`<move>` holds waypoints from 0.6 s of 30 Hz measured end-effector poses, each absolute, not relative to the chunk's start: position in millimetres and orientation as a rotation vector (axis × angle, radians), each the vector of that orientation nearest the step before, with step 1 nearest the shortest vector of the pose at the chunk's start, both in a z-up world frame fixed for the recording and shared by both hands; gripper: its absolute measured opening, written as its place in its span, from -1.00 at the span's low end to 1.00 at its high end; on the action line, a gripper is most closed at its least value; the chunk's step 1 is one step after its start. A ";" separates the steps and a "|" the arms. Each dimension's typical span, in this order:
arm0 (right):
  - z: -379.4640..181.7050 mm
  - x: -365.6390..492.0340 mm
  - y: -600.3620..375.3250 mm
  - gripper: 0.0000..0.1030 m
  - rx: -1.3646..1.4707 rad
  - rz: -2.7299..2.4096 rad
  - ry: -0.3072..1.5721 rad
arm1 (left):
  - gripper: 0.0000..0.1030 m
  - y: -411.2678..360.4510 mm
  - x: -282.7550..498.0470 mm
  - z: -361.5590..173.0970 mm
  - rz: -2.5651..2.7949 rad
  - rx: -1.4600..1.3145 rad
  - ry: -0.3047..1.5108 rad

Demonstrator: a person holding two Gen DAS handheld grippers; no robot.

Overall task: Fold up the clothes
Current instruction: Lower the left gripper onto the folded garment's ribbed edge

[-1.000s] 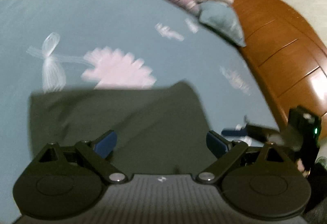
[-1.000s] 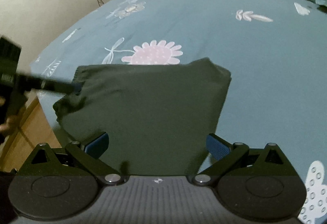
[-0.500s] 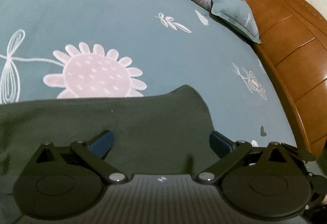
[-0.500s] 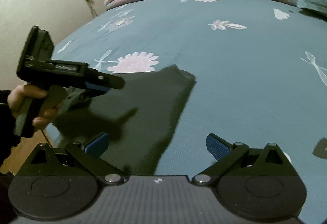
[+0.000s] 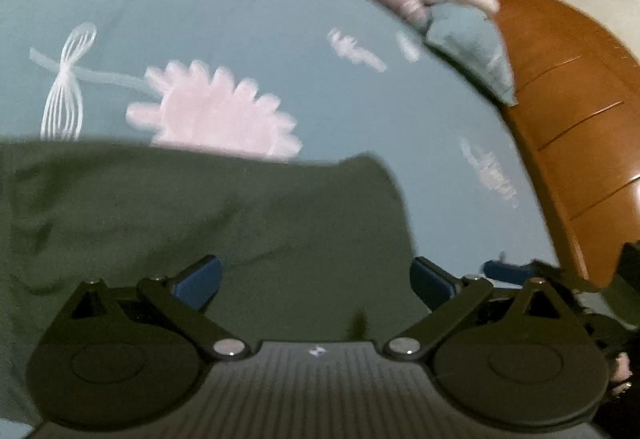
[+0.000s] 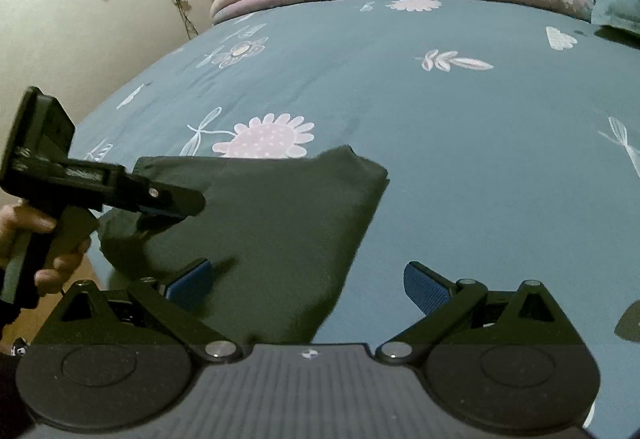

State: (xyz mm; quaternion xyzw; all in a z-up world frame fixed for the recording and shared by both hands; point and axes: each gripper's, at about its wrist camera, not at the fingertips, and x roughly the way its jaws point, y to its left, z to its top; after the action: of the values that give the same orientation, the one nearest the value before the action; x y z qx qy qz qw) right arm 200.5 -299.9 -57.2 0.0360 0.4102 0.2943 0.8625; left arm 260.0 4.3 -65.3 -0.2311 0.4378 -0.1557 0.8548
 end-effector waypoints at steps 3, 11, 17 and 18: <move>-54.1 204.6 -295.6 1.00 0.098 0.612 0.850 | 0.93 21.2 253.6 -45.4 -0.327 -0.473 0.856; -50.5 212.1 -274.0 1.00 0.171 0.539 0.846 | 0.93 105.2 237.2 -45.4 -0.186 -0.494 0.845; -51.9 208.7 -244.2 1.00 0.151 0.483 0.876 | 0.93 148.5 227.6 -79.7 -0.176 -0.538 0.923; -52.2 208.1 -238.9 1.00 0.150 0.475 0.882 | 0.93 155.6 227.4 -85.3 -0.188 -0.563 0.931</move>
State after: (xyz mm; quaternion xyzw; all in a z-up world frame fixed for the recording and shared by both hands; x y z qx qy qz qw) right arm 208.1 -238.9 -52.2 0.0716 0.4223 0.2277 0.8745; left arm 227.4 155.6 -85.3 -0.2676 0.4421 -0.0892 0.8515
